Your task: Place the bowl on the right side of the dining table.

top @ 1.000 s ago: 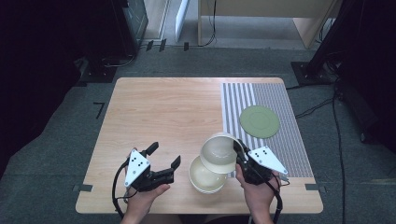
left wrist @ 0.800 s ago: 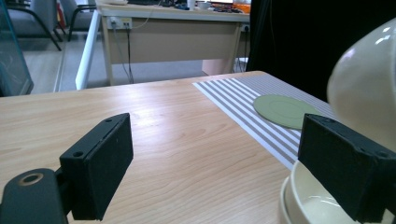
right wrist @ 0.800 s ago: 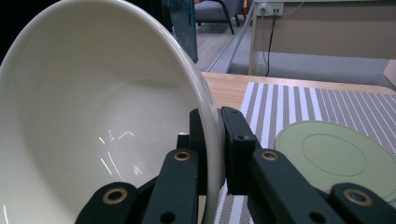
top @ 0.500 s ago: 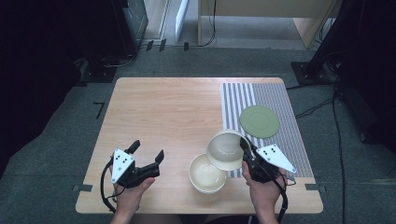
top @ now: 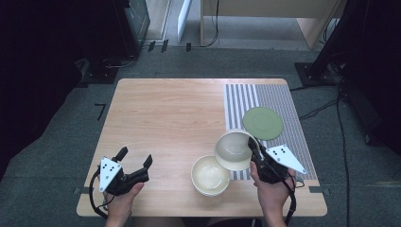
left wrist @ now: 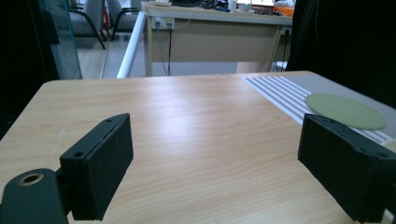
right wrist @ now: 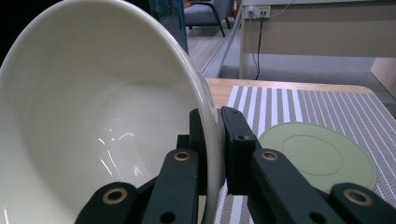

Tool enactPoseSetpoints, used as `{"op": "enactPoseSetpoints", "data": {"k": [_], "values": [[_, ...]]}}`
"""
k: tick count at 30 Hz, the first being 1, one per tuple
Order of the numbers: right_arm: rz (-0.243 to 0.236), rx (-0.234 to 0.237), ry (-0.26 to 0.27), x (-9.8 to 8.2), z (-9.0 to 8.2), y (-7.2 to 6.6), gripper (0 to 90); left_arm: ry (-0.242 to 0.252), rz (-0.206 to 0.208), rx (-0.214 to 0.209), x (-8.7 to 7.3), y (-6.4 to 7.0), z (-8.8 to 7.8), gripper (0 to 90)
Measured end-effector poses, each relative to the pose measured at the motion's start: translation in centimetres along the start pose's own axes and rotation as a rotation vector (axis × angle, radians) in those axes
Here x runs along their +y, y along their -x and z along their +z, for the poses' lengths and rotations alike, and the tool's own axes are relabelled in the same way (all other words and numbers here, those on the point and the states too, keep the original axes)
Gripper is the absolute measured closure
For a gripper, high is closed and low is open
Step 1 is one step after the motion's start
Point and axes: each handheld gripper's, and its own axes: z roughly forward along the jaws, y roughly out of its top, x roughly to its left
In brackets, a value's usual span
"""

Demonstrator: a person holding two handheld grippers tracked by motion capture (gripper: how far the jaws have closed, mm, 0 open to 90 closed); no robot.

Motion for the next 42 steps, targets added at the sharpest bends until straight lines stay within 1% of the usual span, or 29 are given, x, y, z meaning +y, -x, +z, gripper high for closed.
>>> {"op": "enactPoseSetpoints", "data": {"k": [5, 7, 12, 17, 20, 22, 24, 26, 29, 31, 32, 35, 37, 39, 42], "values": [[0.002, -0.001, -0.002, 0.0, 0.0, 0.2, 84.6, -0.019, 0.028, 0.018, -1.3, -1.1, -0.7, 10.2], [0.002, -0.005, -0.003, 0.0, 0.0, 0.3, 84.6, -0.026, 0.024, 0.022, -1.7, -1.7, -1.0, 10.3], [0.003, -0.01, -0.008, 0.0, 0.1, 0.5, 84.6, -0.035, 0.0, 0.047, -2.5, -3.4, -1.6, 10.3], [0.003, -0.01, -0.011, -0.1, 0.2, 0.6, 84.6, -0.039, 0.009, 0.066, -3.1, -4.7, -2.3, 10.3], [0.004, -0.012, -0.011, -0.1, 0.2, 0.7, 84.6, -0.055, 0.009, 0.08, -3.6, -5.6, -2.5, 10.3], [0.007, -0.013, -0.011, -0.1, 0.2, 0.9, 84.6, -0.061, 0.004, 0.087, -3.9, -6.0, -2.6, 10.3], [0.014, -0.017, -0.011, -0.1, 0.2, 1.0, 84.6, -0.076, 0.011, 0.101, -4.3, -6.7, -2.5, 10.3], [0.017, -0.02, -0.011, -0.1, 0.2, 1.2, 84.6, -0.087, 0.002, 0.11, -4.7, -7.4, -2.4, 10.3], [0.019, -0.025, -0.013, -0.1, 0.2, 1.4, 84.6, -0.109, 0.01, 0.123, -5.2, -8.1, -2.2, 10.3], [0.022, -0.029, -0.013, -0.1, 0.2, 1.6, 84.6, -0.126, 0.015, 0.127, -5.4, -8.5, -2.1, 10.3], [0.02, -0.03, -0.011, -0.1, 0.2, 1.7, 84.6, -0.14, 0.025, 0.136, -5.6, -8.6, -2.0, 10.3], [0.028, -0.038, -0.011, -0.1, 0.3, 2.0, 84.6, -0.16, 0.007, 0.139, -5.7, -8.9, -1.8, 10.3], [0.031, -0.042, -0.011, -0.1, 0.3, 2.2, 84.6, -0.172, 0.014, 0.141, -5.7, -8.9, -1.7, 10.3], [0.033, -0.048, -0.013, -0.1, 0.4, 2.4, 84.6, -0.181, 0.01, 0.132, -5.7, -9.0, -1.6, 10.3], [0.033, -0.059, -0.015, -0.2, 0.5, 2.7, 84.6, -0.202, -0.013, 0.124, -5.9, -9.2, -1.3, 10.3]]}}
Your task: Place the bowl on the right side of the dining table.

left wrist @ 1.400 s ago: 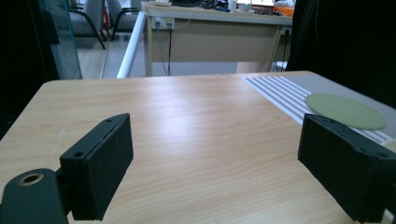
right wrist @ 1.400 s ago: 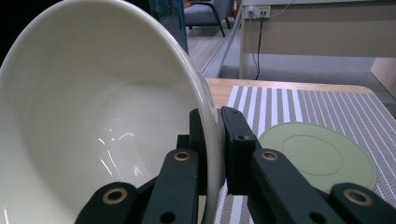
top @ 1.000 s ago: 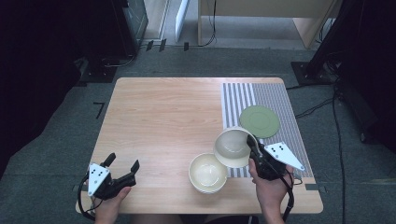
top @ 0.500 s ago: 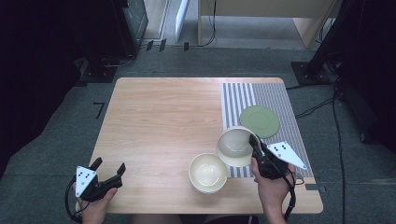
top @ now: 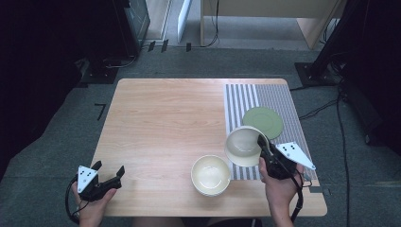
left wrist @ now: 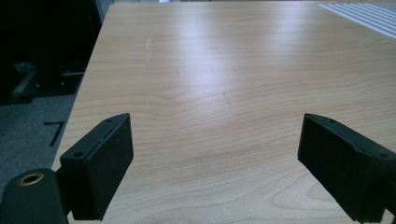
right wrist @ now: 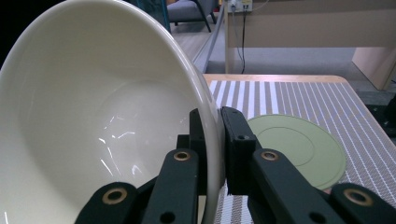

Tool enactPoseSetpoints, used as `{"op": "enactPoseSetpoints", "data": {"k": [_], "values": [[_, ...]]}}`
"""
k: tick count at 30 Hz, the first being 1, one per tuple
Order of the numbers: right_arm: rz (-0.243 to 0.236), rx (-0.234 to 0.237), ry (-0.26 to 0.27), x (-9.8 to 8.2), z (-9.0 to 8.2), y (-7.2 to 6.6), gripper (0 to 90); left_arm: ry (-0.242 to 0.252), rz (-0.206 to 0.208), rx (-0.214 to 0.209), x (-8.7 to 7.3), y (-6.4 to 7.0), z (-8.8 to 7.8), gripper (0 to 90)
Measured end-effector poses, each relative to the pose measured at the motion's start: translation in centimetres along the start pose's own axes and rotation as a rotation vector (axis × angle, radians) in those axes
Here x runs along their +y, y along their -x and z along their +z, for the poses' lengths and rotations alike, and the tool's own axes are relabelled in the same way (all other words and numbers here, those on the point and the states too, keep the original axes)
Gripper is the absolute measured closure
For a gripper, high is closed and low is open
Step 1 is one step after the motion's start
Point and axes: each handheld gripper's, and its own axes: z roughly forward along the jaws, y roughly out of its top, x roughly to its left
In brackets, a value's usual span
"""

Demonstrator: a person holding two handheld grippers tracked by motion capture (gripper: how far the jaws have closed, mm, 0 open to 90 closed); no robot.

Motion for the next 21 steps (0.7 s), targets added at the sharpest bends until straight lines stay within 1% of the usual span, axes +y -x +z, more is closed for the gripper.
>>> {"op": "enactPoseSetpoints", "data": {"k": [3, 8, 14, 16, 21], "values": [[0.006, -0.011, -0.002, 0.0, 0.1, 0.4, 84.6, -0.007, 0.003, -0.007, 0.0, 0.1, 0.2, 10.3], [0.009, -0.028, -0.006, 0.0, 0.4, 0.9, 84.6, -0.014, 0.029, -0.012, -0.1, 0.4, 0.2, 10.5], [0.014, -0.046, -0.008, 0.2, 0.6, 1.6, 84.6, -0.035, 0.021, -0.001, -0.1, 0.4, 0.5, 10.7], [0.015, -0.057, -0.009, 0.3, 0.7, 2.0, 84.6, -0.041, 0.019, 0.009, -0.1, 0.4, 0.6, 12.4], [0.019, -0.085, -0.014, 0.6, 1.0, 3.0, 84.6, -0.042, 0.018, 0.007, -0.1, 0.4, 0.6, 12.5]]}}
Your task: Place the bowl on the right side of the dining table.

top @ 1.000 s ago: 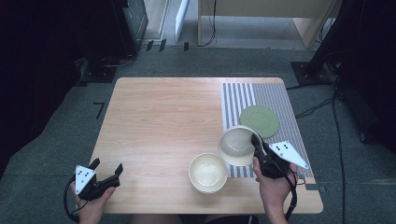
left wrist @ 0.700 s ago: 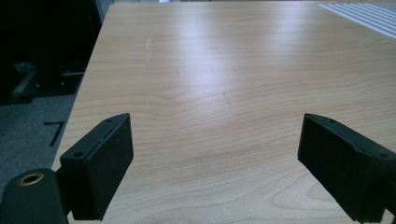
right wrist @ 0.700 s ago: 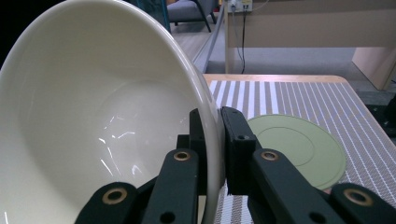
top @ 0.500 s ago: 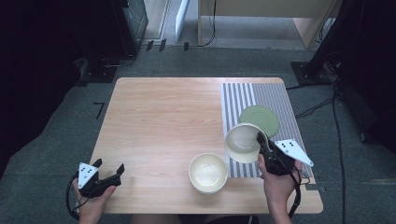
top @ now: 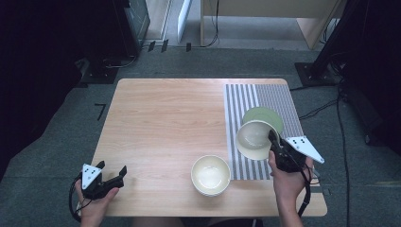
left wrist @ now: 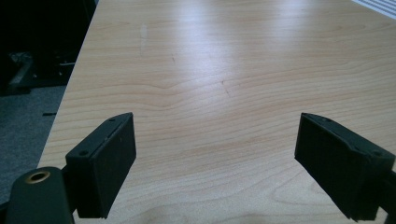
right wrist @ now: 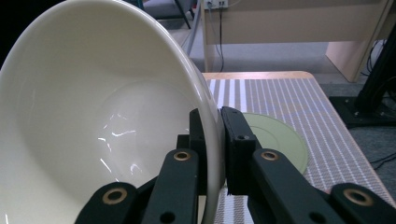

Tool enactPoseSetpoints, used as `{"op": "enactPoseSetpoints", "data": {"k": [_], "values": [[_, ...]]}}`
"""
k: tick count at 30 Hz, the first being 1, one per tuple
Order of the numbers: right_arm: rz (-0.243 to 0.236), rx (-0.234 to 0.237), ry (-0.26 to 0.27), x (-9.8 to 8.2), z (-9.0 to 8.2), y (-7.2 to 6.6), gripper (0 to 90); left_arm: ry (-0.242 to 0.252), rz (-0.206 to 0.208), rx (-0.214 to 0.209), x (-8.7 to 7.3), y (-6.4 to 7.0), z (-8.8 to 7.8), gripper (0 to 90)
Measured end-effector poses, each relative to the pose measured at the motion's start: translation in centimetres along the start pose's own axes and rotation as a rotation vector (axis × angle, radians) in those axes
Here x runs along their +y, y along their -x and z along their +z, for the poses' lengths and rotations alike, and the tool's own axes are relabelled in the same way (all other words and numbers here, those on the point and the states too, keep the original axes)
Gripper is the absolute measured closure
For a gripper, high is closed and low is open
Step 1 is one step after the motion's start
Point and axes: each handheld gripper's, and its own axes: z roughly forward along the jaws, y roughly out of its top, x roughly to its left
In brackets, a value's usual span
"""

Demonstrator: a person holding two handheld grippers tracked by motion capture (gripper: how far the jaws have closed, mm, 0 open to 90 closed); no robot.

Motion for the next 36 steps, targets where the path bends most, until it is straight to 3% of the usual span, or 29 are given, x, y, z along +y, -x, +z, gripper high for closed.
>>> {"op": "enactPoseSetpoints", "data": {"k": [13, 28, 36], "values": [[0.004, -0.025, -0.01, 1.2, 1.3, 1.2, 84.6, -0.022, 0.04, 0.026, 0.0, 0.5, 0.3, 12.4], [0.038, -0.063, -0.031, 1.2, 3.0, 2.8, 84.6, -0.029, 0.002, 0.01, 0.1, 0.0, 0.3, 12.4], [0.052, -0.079, -0.047, 1.2, 4.0, 3.6, 84.6, -0.033, 0.016, 0.009, 0.1, 0.2, 0.3, 12.3]]}}
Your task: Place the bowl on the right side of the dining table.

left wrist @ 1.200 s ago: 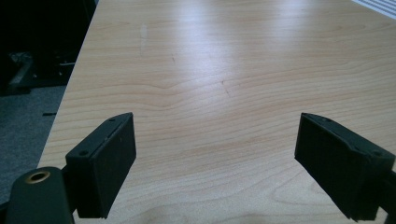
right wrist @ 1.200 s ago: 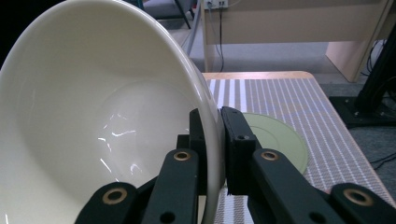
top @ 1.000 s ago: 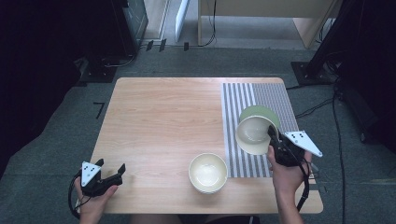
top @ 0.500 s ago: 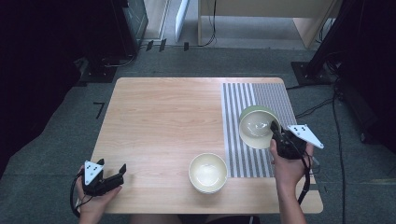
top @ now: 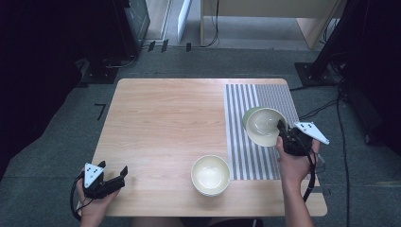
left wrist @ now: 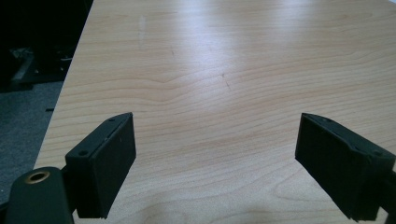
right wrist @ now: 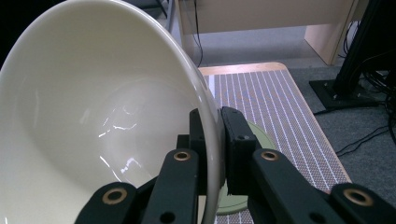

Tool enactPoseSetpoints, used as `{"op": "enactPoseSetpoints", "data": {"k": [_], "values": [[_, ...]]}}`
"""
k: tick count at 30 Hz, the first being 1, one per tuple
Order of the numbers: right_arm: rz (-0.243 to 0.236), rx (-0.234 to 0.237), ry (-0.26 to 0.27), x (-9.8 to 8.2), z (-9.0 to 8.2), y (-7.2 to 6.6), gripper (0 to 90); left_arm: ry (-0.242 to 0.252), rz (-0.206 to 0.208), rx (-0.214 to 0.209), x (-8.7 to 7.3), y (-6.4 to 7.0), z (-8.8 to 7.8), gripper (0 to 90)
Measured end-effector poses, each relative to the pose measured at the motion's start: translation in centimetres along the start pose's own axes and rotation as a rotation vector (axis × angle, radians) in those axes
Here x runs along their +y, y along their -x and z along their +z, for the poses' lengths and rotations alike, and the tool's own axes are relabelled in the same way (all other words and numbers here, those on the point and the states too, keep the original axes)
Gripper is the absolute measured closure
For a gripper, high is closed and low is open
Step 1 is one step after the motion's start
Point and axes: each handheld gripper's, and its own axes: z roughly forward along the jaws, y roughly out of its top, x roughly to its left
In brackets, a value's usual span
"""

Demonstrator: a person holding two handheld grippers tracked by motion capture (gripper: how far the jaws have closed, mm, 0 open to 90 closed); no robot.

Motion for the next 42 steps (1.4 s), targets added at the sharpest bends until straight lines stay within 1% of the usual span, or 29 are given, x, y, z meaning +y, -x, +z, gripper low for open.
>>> {"op": "enactPoseSetpoints", "data": {"k": [8, 32, 35, 37, 42], "values": [[0.002, -0.014, -0.024, 0.2, 1.3, 0.3, 84.6, -0.004, 0.006, -0.003, 0.0, 0.1, 0.1, 12.4], [0.035, -0.054, -0.086, 0.6, 4.5, 1.4, 84.6, -0.013, 0.013, -0.008, -0.1, 0.2, 0.2, 12.4], [0.039, -0.055, -0.094, 0.6, 5.0, 1.5, 84.6, -0.013, 0.013, -0.006, -0.1, 0.2, 0.2, 12.4], [0.044, -0.058, -0.101, 0.6, 5.3, 1.6, 84.6, -0.014, 0.012, 0.003, -0.1, 0.2, 0.2, 12.4], [0.059, -0.064, -0.12, 0.7, 6.1, 1.8, 84.6, -0.012, 0.011, 0.004, -0.1, 0.2, 0.2, 12.4]]}}
